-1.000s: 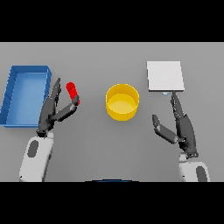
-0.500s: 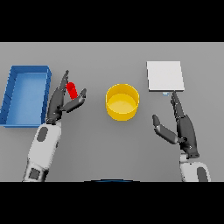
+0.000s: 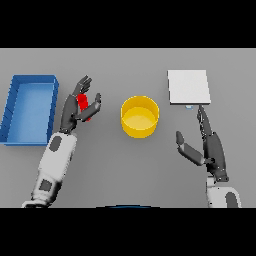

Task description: Pick up the red beaker and tilt it to pour out 1 green nut into yellow bowl. Pick up the yellow bowl and place it on the metallic measuring scale.

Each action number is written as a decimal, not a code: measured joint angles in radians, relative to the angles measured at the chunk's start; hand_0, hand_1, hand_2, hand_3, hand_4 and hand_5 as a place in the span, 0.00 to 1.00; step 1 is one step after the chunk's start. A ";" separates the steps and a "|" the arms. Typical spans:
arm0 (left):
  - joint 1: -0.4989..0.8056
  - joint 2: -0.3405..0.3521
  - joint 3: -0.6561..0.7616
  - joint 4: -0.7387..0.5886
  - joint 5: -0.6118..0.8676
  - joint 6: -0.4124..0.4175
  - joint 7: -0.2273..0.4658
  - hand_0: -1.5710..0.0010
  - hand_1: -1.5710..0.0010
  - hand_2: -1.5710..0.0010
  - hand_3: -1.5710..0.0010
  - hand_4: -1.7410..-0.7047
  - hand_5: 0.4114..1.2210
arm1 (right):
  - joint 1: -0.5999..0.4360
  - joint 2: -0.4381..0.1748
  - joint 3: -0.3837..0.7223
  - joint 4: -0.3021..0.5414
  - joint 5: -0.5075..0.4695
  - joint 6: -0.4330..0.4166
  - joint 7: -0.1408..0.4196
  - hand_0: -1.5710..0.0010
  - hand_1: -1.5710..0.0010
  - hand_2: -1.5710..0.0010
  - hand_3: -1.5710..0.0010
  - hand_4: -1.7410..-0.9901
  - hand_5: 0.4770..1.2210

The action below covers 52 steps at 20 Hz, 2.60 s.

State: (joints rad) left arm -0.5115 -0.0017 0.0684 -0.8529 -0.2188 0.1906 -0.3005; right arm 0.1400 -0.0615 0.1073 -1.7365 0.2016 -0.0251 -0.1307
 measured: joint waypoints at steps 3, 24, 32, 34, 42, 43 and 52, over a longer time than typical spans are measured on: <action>-0.010 -0.016 0.005 0.017 -0.007 0.012 -0.042 0.33 0.31 0.32 0.43 0.17 0.77 | -0.001 -0.006 0.005 0.005 0.015 0.000 -0.005 1.00 1.00 1.00 1.00 0.67 0.29; -0.111 0.151 -0.274 -0.193 -0.286 -0.067 0.208 0.01 0.01 0.01 0.01 0.01 0.88 | -0.021 -0.012 0.012 0.042 0.063 -0.023 -0.028 1.00 1.00 1.00 1.00 0.86 0.25; -0.276 0.219 -0.502 -0.148 -0.530 -0.190 0.307 0.00 0.00 0.00 0.00 0.00 0.96 | -0.016 -0.015 0.019 0.026 0.071 -0.019 -0.023 1.00 1.00 1.00 1.00 0.92 0.29; -0.328 0.247 -0.560 -0.131 -0.584 -0.256 0.310 0.00 0.00 0.00 0.00 0.00 0.97 | -0.025 -0.017 0.015 0.019 0.063 -0.016 -0.016 1.00 1.00 1.00 1.00 0.90 0.28; -0.528 0.238 -0.791 0.014 -0.769 -0.447 0.296 0.00 0.00 0.00 0.00 0.07 1.00 | -0.002 -0.003 0.022 0.015 0.053 -0.009 -0.026 1.00 1.00 1.00 1.00 0.90 0.27; -0.550 0.234 -0.820 0.033 -0.790 -0.460 0.288 0.00 0.00 0.00 0.00 0.05 1.00 | -0.012 -0.008 0.018 0.021 0.046 -0.001 -0.003 1.00 1.00 1.00 1.00 0.90 0.28; -0.667 0.210 -1.000 0.124 -0.931 -0.491 0.278 0.00 0.00 0.00 0.00 0.01 1.00 | -0.017 -0.005 0.023 0.034 0.045 0.005 -0.036 1.00 1.00 1.00 1.00 0.91 0.29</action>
State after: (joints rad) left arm -1.1786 0.2084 -0.9317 -0.7290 -1.1498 -0.3008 -0.0224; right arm 0.1229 -0.0667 0.1301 -1.7023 0.2461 -0.0205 -0.1666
